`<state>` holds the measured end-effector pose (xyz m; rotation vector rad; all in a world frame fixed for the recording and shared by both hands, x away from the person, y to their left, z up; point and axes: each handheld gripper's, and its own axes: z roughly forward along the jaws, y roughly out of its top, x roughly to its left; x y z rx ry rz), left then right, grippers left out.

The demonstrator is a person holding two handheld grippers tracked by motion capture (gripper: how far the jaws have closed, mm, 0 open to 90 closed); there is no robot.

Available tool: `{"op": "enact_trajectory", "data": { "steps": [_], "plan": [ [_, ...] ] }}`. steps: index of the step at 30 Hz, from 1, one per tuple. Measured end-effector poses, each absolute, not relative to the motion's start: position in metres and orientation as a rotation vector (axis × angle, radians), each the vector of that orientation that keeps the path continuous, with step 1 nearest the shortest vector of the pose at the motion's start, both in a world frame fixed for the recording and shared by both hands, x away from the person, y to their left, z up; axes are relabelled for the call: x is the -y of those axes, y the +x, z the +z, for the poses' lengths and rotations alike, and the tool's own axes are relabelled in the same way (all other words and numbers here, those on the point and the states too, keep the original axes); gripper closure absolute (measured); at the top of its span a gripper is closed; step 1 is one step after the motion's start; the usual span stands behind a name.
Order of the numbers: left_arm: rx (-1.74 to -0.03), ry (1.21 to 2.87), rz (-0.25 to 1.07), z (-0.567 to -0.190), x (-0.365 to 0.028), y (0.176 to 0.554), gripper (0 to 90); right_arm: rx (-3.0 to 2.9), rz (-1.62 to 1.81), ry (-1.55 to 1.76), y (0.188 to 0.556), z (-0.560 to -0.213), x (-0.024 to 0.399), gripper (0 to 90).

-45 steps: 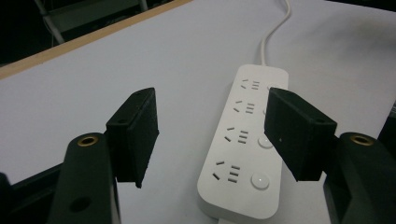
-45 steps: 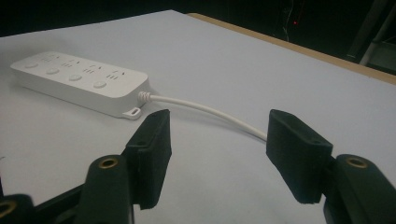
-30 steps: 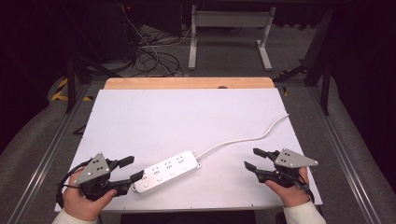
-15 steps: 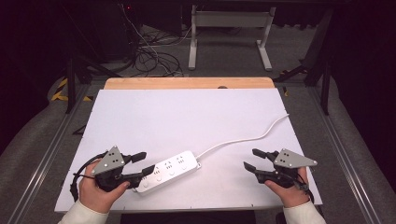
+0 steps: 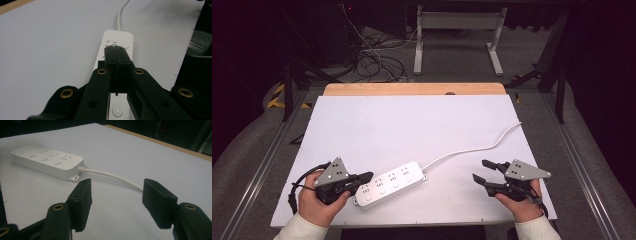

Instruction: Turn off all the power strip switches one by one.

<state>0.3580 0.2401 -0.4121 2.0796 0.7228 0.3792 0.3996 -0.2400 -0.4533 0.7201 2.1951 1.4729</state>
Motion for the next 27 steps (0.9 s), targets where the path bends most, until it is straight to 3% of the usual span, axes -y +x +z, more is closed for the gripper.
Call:
{"op": "enact_trajectory", "data": {
  "steps": [27],
  "plan": [
    [-0.792,2.369,0.237,-0.429,-0.230,0.361,90.0,-2.205,1.476,0.729,0.400,-0.454,0.240,41.8]
  ]
}}
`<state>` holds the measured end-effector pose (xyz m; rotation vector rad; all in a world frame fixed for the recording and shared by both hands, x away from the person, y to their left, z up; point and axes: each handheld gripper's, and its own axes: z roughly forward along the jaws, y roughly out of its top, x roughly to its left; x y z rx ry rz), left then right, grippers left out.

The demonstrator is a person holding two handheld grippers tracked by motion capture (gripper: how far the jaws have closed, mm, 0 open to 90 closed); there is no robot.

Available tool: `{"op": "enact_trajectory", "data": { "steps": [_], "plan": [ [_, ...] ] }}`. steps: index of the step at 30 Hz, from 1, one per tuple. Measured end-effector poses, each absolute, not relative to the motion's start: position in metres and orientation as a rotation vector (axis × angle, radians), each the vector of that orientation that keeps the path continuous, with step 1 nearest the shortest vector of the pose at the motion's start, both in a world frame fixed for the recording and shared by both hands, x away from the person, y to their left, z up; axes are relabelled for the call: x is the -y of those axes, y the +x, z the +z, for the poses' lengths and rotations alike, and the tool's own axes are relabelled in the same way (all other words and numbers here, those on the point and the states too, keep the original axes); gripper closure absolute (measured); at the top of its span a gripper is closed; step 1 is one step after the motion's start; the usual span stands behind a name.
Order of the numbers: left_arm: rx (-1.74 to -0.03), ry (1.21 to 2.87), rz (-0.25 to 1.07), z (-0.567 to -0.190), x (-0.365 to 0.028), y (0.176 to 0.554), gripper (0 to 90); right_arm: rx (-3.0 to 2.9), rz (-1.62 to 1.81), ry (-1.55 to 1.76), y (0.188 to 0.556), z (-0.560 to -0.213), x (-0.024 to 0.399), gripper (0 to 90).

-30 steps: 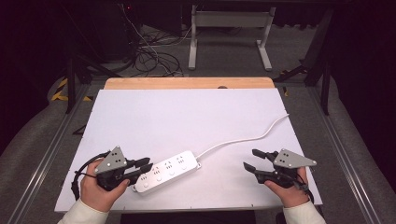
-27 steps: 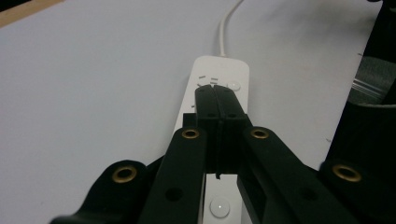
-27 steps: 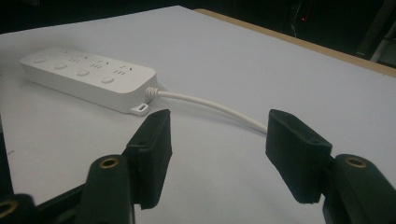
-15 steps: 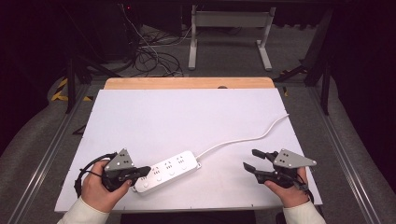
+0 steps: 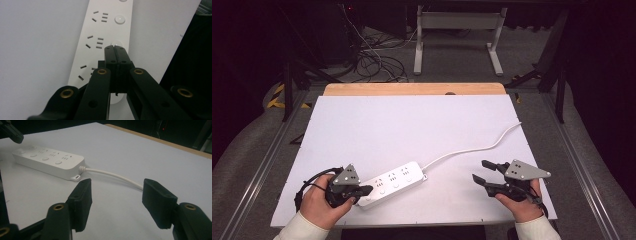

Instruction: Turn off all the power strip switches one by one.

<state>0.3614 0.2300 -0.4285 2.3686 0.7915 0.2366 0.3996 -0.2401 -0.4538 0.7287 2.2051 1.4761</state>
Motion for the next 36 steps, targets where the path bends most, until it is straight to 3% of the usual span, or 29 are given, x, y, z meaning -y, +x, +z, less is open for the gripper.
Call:
{"op": "enact_trajectory", "data": {
  "steps": [36],
  "plan": [
    [-0.808,2.460,0.204,-0.445,-0.224,0.365,90.0,-2.213,1.473,0.724,0.400,-0.455,0.240,41.8]
  ]
}}
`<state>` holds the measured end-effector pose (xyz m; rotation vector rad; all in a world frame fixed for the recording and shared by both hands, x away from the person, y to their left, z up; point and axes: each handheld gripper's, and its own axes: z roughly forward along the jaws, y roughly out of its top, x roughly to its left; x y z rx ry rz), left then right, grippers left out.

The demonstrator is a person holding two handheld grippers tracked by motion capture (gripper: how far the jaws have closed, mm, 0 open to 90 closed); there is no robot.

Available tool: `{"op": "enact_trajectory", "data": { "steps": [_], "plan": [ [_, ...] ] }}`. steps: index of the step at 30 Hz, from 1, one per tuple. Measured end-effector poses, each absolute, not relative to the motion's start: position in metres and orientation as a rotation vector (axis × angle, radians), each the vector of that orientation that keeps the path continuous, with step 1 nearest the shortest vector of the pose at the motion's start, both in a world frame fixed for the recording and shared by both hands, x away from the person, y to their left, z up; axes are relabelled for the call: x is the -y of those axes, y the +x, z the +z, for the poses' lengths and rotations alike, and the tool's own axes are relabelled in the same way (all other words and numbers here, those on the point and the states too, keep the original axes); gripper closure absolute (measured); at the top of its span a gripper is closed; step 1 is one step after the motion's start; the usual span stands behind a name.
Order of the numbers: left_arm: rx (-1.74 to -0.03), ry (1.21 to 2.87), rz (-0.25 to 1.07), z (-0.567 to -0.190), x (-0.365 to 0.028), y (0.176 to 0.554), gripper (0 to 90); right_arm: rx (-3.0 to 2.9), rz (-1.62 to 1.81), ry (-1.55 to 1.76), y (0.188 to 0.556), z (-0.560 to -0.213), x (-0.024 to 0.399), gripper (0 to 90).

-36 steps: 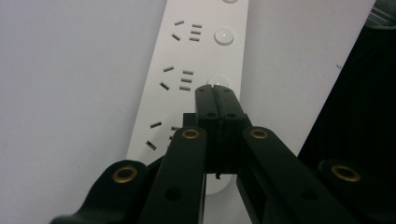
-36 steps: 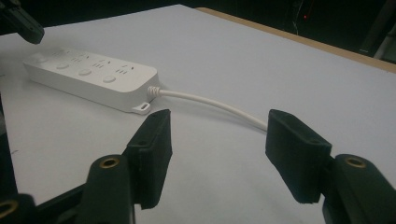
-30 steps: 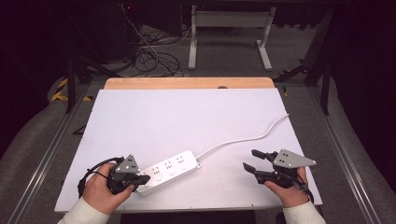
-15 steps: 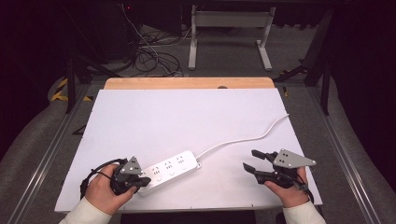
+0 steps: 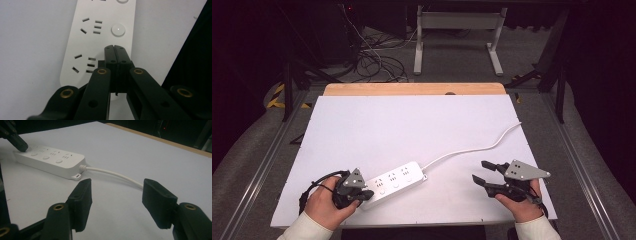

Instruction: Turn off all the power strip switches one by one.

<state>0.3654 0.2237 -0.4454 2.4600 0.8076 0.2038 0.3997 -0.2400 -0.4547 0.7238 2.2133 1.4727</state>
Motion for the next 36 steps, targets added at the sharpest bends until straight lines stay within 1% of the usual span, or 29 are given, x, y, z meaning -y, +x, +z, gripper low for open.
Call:
{"op": "enact_trajectory", "data": {
  "steps": [10,25,28,29,30,36],
  "plan": [
    [-0.811,2.435,0.196,-0.447,-0.227,0.365,90.0,-2.211,1.481,0.723,0.399,-0.454,0.240,42.1],
    [-0.807,2.455,0.212,-0.448,-0.224,0.364,90.0,-2.211,1.486,0.721,0.398,-0.453,0.240,42.3],
    [-0.807,2.410,0.222,-0.450,-0.226,0.364,90.0,-2.212,1.486,0.719,0.398,-0.454,0.239,42.3],
    [-0.804,2.385,0.244,-0.449,-0.227,0.363,90.0,-2.212,1.486,0.718,0.398,-0.454,0.239,42.4],
    [-0.810,2.401,0.275,-0.447,-0.226,0.363,90.0,-2.212,1.487,0.717,0.398,-0.454,0.239,42.5],
    [-0.776,2.303,0.312,-0.429,-0.223,0.358,90.0,-2.213,1.482,0.723,0.399,-0.454,0.240,42.6]
  ]
}}
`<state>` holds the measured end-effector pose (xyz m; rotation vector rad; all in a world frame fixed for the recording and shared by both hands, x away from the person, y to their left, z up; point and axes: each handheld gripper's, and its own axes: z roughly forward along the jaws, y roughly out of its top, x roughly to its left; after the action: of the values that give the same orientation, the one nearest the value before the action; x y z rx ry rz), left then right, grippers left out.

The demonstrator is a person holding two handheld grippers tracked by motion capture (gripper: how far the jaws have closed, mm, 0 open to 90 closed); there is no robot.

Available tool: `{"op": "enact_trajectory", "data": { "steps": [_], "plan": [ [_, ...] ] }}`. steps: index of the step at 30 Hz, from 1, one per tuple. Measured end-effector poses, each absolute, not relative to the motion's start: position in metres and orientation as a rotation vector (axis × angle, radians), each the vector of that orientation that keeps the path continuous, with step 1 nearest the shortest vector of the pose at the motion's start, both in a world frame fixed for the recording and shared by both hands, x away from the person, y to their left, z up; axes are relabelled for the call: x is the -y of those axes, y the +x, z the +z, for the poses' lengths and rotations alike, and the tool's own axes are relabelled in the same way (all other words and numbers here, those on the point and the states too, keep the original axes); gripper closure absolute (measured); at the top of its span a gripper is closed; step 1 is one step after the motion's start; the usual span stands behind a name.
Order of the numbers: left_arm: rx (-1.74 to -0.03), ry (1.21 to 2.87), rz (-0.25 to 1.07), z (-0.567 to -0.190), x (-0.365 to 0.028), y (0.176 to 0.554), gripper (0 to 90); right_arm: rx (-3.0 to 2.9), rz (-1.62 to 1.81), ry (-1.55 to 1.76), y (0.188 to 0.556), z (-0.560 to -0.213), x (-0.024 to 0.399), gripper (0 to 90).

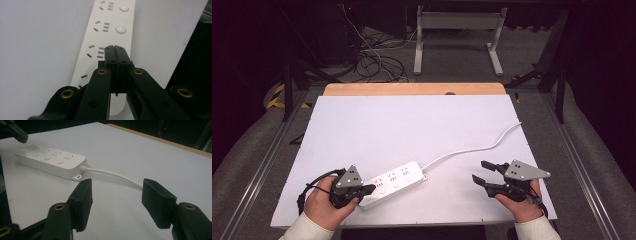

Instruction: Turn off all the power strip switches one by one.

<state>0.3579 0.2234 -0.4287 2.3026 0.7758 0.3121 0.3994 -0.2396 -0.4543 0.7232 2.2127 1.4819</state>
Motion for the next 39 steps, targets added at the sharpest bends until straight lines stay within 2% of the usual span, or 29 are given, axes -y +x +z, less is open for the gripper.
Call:
{"op": "enact_trajectory", "data": {
  "steps": [12,39],
  "plan": [
    [-0.730,2.251,0.325,-0.423,-0.217,0.359,90.0,-2.218,1.482,0.724,0.399,-0.455,0.239,42.6],
    [-0.732,2.340,0.263,-0.447,-0.198,0.375,90.0,-2.223,1.480,0.720,0.399,-0.456,0.239,42.6]
  ]
}}
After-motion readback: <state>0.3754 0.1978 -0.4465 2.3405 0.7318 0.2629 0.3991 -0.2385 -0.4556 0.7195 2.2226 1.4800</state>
